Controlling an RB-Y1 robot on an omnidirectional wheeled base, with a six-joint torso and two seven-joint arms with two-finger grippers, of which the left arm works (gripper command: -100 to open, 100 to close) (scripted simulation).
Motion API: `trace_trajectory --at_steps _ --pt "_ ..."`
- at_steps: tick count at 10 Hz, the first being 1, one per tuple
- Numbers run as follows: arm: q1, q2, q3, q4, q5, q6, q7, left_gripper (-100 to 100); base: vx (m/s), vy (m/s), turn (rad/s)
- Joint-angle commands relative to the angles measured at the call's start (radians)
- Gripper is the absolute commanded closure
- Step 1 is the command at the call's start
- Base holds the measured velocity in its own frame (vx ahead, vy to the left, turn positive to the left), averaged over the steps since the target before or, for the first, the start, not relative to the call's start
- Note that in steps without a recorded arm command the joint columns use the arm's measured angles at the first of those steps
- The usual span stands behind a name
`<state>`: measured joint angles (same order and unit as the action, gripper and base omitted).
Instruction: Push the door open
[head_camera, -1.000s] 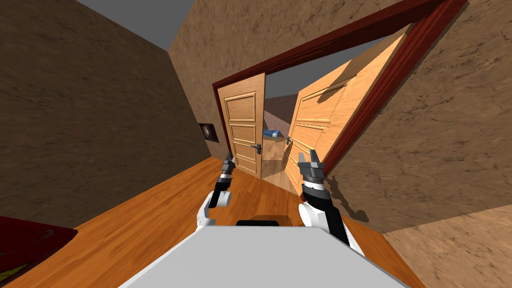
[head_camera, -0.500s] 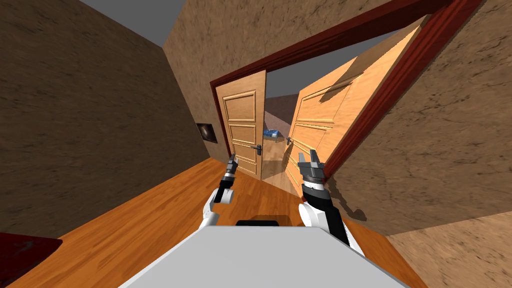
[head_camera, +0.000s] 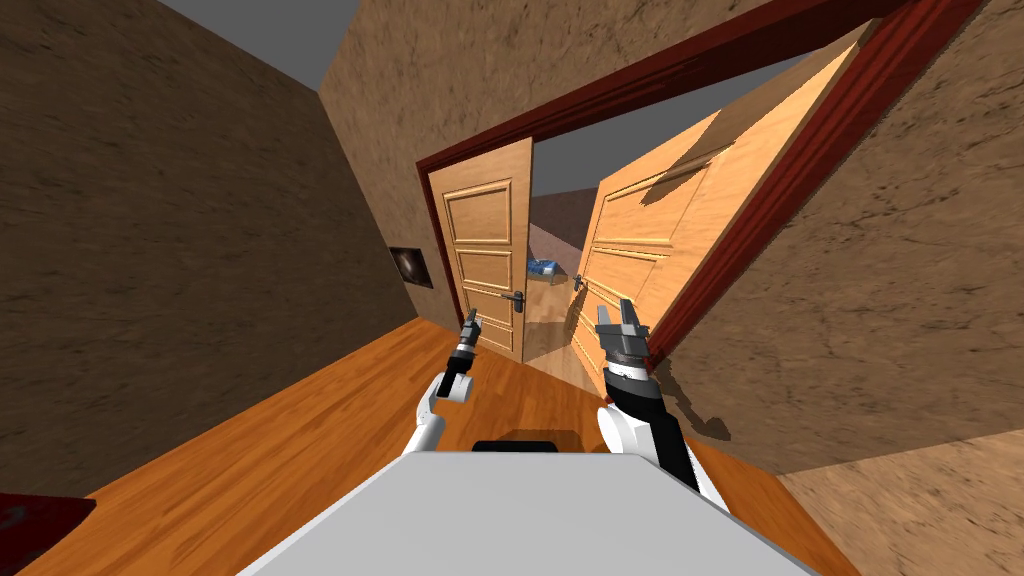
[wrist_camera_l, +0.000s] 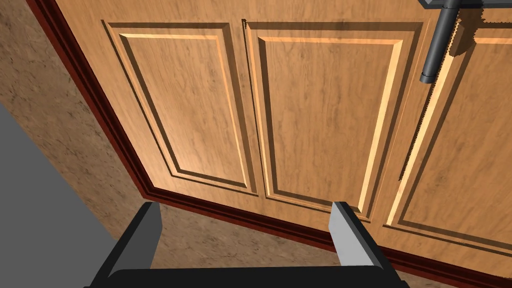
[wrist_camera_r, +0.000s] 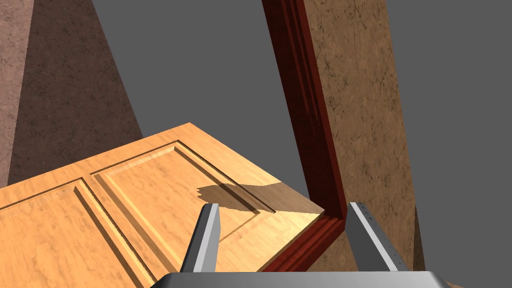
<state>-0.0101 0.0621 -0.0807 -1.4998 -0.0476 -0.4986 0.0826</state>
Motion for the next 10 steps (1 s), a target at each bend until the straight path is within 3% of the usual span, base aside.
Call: trace_trajectory --at_steps 1,2,3,8,9,10 --pt "-0.025 0.003 -0.004 0.047 0.002 0.001 0.003 -100 0.057 0.021 -0.017" --pt "-0.046 0.002 -0.008 0.072 0.003 0.004 0.003 -100 0.075 0.026 -0.034" --pt "-0.046 0.002 -0.008 0.083 0.003 0.004 0.003 -100 0.060 0.019 -0.014" --pt "-0.148 -0.006 -0.029 0.255 0.008 0.015 0.007 -100 0.088 0.039 -0.030" --pt "-0.148 -0.006 -0.029 0.259 0.008 0.015 0.007 -100 0.054 0.022 -0.008" --pt "-0.168 -0.009 -0.033 0.293 0.009 0.017 0.007 -100 0.051 0.017 -0.014"
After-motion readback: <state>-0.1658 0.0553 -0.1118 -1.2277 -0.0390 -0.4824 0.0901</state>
